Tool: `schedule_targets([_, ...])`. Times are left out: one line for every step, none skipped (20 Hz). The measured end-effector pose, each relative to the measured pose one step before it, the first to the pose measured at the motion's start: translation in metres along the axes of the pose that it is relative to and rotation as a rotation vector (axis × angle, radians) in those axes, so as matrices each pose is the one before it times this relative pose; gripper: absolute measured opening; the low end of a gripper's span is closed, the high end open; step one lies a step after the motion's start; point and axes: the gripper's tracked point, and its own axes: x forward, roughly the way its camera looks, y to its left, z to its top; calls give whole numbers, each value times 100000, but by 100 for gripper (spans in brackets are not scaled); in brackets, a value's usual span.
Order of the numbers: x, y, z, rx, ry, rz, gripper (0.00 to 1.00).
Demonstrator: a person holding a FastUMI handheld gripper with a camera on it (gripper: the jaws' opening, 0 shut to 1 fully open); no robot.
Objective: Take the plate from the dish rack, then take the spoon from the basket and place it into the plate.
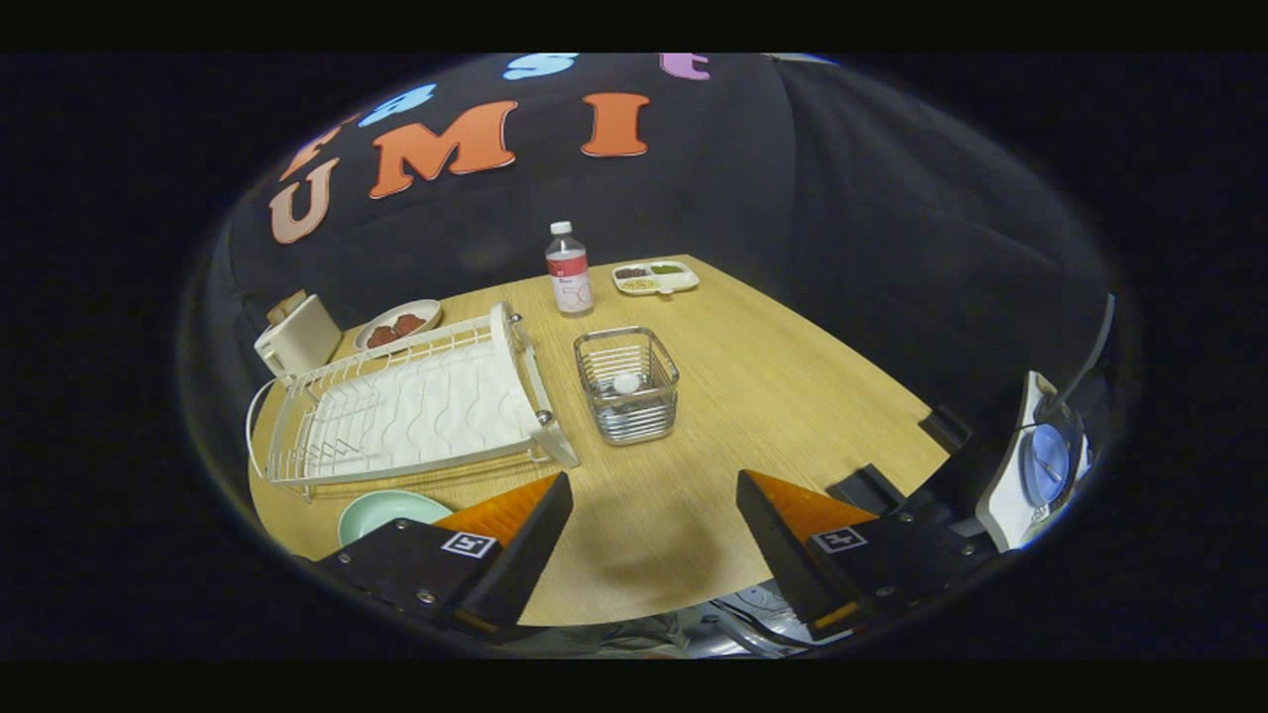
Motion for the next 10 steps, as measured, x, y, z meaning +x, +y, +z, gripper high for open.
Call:
schedule_targets([78,-29,904,-387,-1769,898,99])
schedule_targets([-15,65,1010,203,-1774,1027,99])
schedule_targets([48,73,968,293,-1771,1108,99])
schedule_targets([208,-65,830,-27,-2079,499,99])
schedule_targets([235,-62,881,-527,-2118,103,99])
schedule_targets([237,-110,802,-968,-1796,330,99])
schedule_targets([295,85,521,-1335,-1227,1153,99])
schedule_targets([244,202,444,-1646,-819,922,99])
schedule_targets([785,463,92,-1562,-584,948,96])
schedule_targets([-166,-169,242,-1540,-200,687,94])
